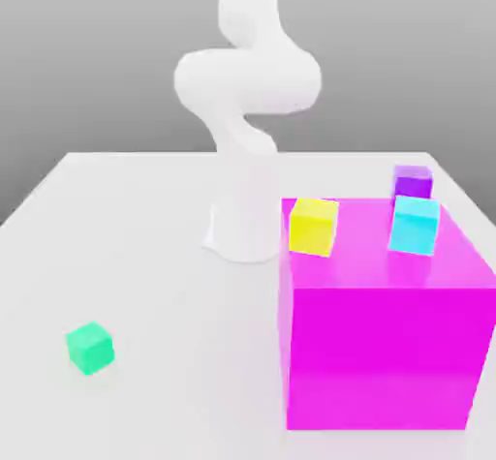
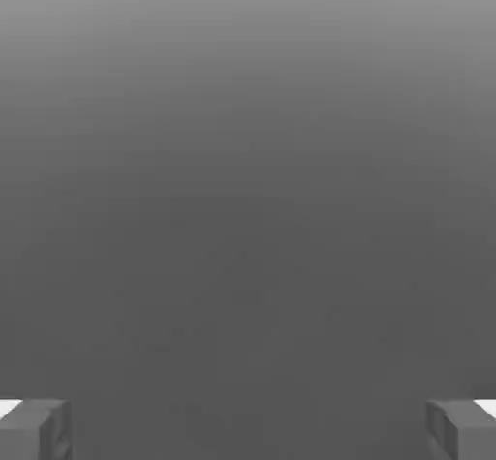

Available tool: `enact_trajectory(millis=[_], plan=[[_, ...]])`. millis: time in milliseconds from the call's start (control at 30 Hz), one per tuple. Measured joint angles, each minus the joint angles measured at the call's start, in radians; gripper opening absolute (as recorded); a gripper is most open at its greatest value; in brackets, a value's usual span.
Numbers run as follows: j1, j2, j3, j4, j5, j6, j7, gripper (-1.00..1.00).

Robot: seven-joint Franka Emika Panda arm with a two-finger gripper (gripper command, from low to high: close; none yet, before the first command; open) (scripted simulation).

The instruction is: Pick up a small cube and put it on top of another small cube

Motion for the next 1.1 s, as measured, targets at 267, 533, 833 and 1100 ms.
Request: enact_trajectory(millis=[267, 533, 833, 1100], plan=[[-0.028, 0.302, -0.152, -0.132, 0.105, 0.162, -0.021, 0.0], [-0.092, 0.593, -0.257, -0.262, 0.177, 0.321, -0.019, 0.0], [-0.206, 0.868, -0.308, -0.364, 0.161, 0.506, 0.033, 0.0], [-0.362, 1.053, -0.113, -0.323, 0.341, 0.644, -0.102, -1.0]])
